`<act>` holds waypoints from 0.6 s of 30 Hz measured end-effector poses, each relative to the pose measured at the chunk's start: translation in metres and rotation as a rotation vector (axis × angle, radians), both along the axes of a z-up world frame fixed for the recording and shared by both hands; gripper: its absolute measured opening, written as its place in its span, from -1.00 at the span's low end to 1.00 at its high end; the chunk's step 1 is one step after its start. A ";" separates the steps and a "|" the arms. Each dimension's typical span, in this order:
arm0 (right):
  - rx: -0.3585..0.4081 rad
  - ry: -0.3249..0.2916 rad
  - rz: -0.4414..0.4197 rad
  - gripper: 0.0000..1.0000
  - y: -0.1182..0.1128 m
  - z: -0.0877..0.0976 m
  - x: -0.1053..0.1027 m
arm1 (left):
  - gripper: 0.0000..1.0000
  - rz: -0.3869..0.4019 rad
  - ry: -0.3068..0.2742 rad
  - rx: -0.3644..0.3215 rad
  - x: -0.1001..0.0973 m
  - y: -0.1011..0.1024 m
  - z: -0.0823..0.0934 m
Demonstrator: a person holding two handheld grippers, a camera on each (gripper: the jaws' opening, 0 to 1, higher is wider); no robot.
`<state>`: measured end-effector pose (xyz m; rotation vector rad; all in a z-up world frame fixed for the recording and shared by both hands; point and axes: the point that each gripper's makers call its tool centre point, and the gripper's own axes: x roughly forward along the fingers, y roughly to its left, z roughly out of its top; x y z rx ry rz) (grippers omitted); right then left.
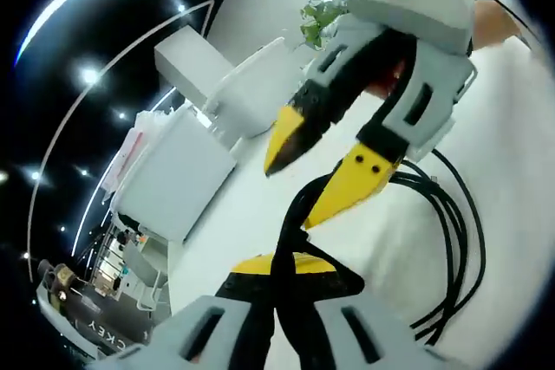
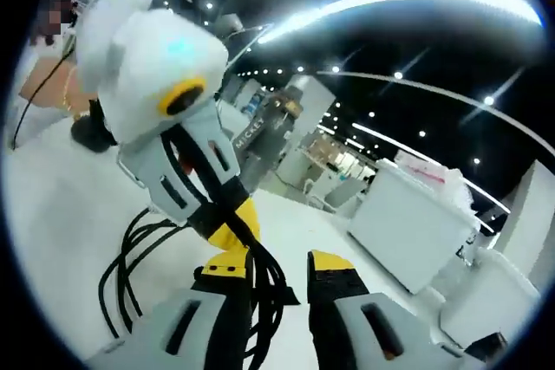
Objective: Coil the Type-C to USB data cable on the desktop and secure it with Velcro straps.
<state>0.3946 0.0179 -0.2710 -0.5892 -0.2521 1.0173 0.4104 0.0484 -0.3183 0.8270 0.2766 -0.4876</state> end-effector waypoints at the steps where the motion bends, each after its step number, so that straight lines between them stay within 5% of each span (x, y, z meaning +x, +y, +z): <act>1: 0.042 -0.024 0.035 -0.66 -0.005 0.007 -0.013 | -0.90 0.010 0.012 -0.005 0.003 0.003 -0.002; 3: 0.064 -0.078 0.098 -0.70 -0.009 0.014 -0.035 | -0.90 0.023 0.024 -0.005 0.007 0.009 -0.007; 6: -0.085 -0.025 0.193 -0.63 0.001 -0.020 -0.060 | -0.90 0.025 0.038 -0.034 0.011 0.010 -0.012; 10: -0.302 -0.169 0.151 -0.57 0.008 -0.055 -0.042 | -0.89 0.029 0.028 -0.017 0.010 0.011 -0.010; 18: -0.474 -0.280 0.164 -0.67 0.041 -0.090 -0.026 | -0.89 0.046 0.042 -0.049 0.003 0.024 -0.008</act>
